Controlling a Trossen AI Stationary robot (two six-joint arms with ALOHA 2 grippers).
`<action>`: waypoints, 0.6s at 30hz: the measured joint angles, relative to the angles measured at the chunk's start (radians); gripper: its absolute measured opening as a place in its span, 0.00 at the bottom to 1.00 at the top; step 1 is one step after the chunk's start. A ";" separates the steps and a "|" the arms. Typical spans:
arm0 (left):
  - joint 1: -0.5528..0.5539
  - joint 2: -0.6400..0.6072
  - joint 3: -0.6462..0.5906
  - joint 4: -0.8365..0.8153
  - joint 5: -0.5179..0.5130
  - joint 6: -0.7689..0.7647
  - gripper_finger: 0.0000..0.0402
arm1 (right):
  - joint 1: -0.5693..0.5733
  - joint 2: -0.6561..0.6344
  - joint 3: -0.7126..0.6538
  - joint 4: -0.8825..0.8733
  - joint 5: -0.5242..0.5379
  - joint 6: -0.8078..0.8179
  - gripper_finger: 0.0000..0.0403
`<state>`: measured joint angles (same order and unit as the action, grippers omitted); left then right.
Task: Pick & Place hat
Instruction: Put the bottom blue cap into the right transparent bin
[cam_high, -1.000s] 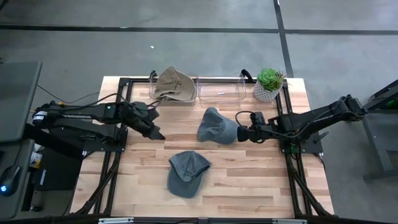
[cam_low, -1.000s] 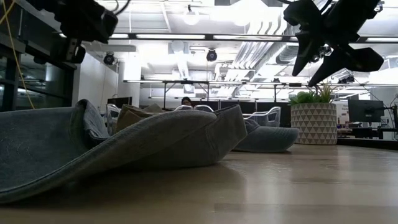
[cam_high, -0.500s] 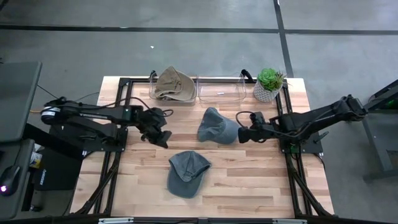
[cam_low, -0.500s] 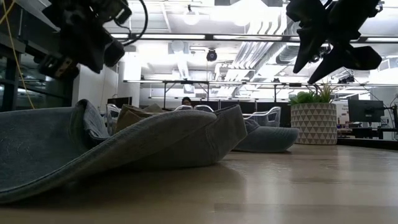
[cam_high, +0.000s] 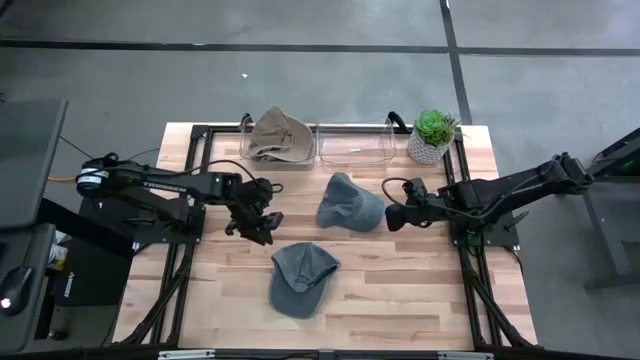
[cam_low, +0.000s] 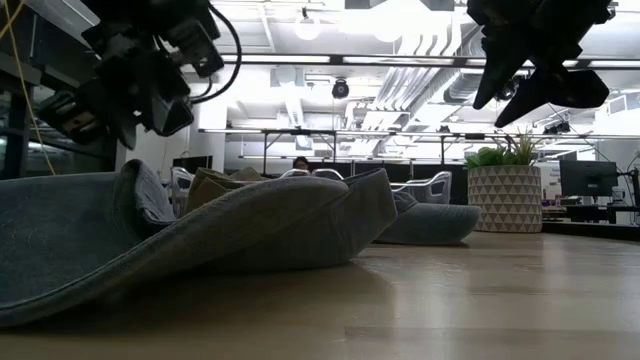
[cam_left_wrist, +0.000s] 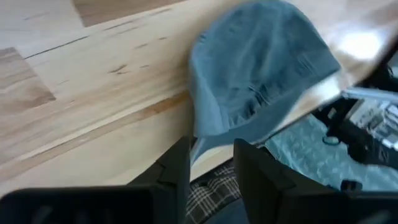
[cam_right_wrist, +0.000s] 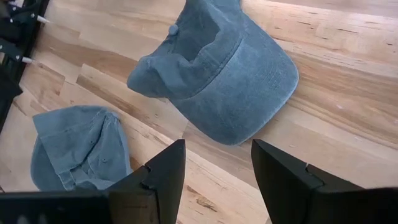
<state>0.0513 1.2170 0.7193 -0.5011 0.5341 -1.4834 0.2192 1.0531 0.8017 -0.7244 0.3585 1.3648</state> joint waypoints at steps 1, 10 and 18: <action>0.000 0.008 0.000 0.000 -0.001 -0.014 0.29 | 0.000 0.000 0.000 0.000 -0.002 -0.005 0.44; 0.000 0.092 0.000 0.056 0.048 -0.102 0.32 | 0.000 0.000 0.000 0.000 -0.017 -0.039 0.44; -0.035 0.170 0.000 0.057 0.058 -0.128 0.32 | 0.000 0.000 0.000 0.000 -0.021 -0.063 0.44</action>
<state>0.0168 1.3873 0.7189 -0.4440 0.5925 -1.6110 0.2192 1.0531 0.8021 -0.7242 0.3374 1.3020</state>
